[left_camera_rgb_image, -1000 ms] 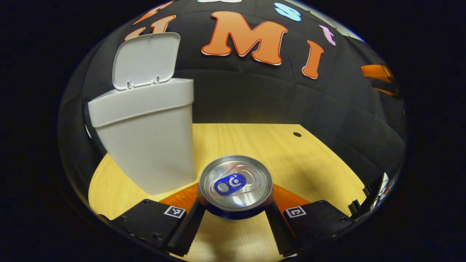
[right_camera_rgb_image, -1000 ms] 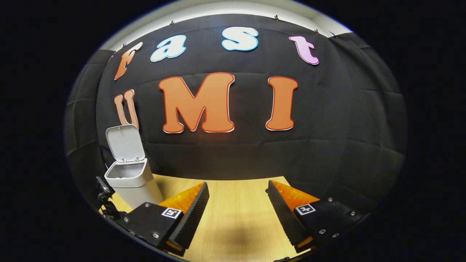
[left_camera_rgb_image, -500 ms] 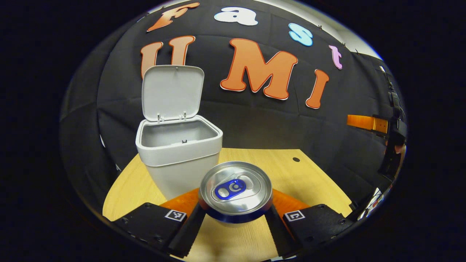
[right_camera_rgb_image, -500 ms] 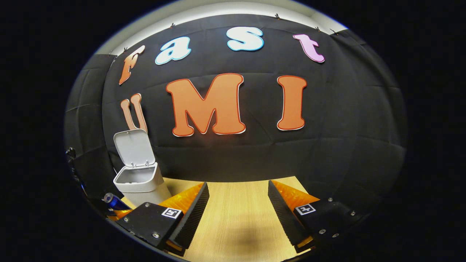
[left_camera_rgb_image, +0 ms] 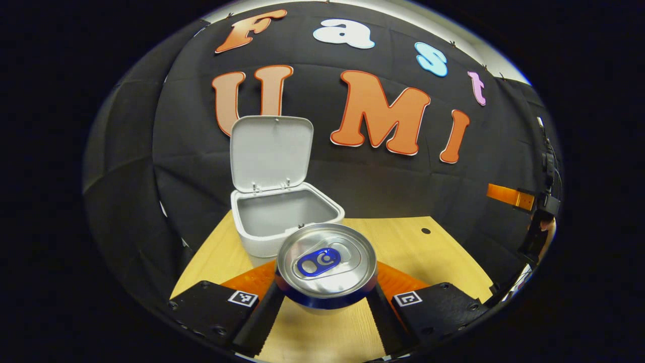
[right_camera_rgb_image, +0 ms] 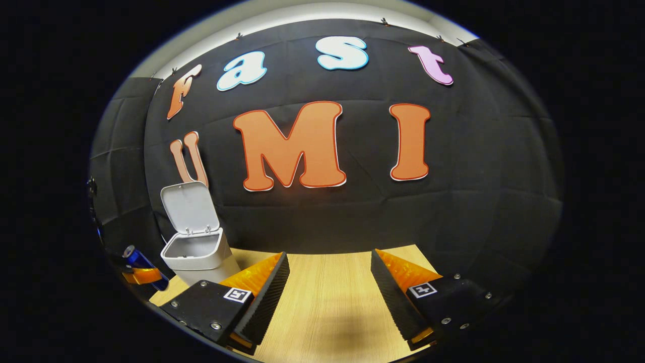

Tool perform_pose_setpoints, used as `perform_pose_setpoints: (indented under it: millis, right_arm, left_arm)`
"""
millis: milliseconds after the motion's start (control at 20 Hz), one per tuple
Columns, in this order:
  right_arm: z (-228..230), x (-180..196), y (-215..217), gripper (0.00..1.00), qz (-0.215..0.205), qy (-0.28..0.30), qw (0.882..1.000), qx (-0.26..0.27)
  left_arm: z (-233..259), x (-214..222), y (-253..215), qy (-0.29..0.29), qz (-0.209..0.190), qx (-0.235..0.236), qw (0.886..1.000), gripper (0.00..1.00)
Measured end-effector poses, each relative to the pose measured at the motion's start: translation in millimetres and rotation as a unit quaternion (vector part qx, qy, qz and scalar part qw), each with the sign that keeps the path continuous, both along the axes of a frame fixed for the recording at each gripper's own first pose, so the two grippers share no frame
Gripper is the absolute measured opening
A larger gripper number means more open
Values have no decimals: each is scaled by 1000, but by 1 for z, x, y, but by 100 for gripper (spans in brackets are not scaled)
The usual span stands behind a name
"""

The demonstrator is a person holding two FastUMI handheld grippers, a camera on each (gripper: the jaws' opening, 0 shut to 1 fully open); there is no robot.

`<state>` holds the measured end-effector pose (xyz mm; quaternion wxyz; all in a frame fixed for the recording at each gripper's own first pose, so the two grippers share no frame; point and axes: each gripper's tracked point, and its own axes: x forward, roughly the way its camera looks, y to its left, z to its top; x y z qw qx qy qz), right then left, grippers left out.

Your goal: Press the lid of the desktop garbage bin to open it, pick up the crumpled paper on the desktop and throw it into the bin, then pick up the pop can on the desktop and drop it into the bin, and finally close the garbage bin lid.

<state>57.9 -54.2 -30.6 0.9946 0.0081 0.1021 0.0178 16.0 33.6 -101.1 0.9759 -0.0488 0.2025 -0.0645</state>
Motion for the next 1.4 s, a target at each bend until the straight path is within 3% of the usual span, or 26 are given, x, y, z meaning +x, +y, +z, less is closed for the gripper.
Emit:
perform_pose_setpoints:
  millis: [400, 700, 900, 1150, 1400]
  right_arm:
    - [-3, 4, -4, 97, -4, 3, 1000, -1]
    - [-8, 8, -17, 97, -20, 11, 1000, -5]
    - [-11, 9, -24, 97, -29, 16, 999, -8]
    - [-19, 8, -30, 97, -36, 25, 999, -7]
    - [-24, 8, -36, 97, -42, 34, 998, -10]
  left_arm:
    - [65, 51, 48, -62, 36, 22, 997, 82]
    - [81, 106, 73, -86, 62, 34, 994, 82]
    - [71, 140, 71, -80, 62, 41, 994, 82]
    - [25, 170, 60, -38, 68, -3, 997, 82]
    - [25, 181, 69, -55, 97, -9, 994, 88]
